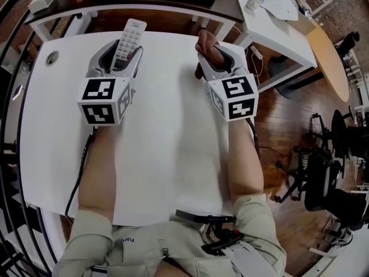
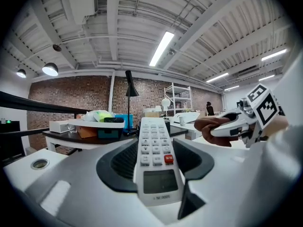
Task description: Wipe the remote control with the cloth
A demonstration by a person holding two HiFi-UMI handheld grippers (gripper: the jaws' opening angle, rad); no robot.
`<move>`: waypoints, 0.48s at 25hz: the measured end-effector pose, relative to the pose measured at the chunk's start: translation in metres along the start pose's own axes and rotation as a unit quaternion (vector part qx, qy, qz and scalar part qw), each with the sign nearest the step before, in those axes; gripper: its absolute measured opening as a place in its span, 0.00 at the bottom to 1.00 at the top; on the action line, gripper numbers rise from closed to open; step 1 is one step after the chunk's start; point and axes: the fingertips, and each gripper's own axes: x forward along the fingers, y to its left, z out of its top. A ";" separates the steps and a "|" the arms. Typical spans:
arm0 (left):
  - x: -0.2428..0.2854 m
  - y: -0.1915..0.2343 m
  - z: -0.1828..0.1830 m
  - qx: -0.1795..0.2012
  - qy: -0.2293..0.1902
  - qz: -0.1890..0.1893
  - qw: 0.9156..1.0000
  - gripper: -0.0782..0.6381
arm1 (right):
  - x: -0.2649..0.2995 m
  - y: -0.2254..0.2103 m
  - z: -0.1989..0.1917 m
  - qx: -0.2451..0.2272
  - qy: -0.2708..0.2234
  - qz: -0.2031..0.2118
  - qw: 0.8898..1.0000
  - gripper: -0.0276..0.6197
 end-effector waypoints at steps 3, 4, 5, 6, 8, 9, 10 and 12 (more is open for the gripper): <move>0.008 0.003 -0.011 -0.005 0.023 0.005 1.000 0.45 | 0.006 0.001 -0.018 0.002 0.037 0.006 0.999 0.25; 0.010 0.005 -0.014 -0.007 0.030 0.008 0.999 0.45 | 0.008 0.001 -0.023 0.003 0.046 0.007 0.999 0.25; 0.012 0.008 -0.017 -0.010 0.037 0.010 0.999 0.45 | 0.009 0.001 -0.028 0.004 0.055 0.008 0.998 0.25; 0.013 0.010 -0.019 -0.012 0.045 0.013 0.999 0.45 | 0.010 0.001 -0.032 0.006 0.062 0.010 0.998 0.25; 0.016 0.012 -0.025 -0.015 0.061 0.019 0.998 0.45 | 0.012 0.001 -0.040 0.006 0.076 0.011 0.997 0.25; 0.018 0.013 -0.029 -0.016 0.069 0.021 0.997 0.45 | 0.013 0.001 -0.043 0.006 0.082 0.011 0.997 0.25; 0.019 0.014 -0.032 -0.017 0.077 0.023 0.997 0.45 | 0.014 0.001 -0.046 0.006 0.088 0.013 0.996 0.25; 0.022 0.016 -0.041 -0.016 0.097 0.026 0.995 0.45 | 0.016 0.004 -0.051 0.006 0.098 0.017 0.995 0.25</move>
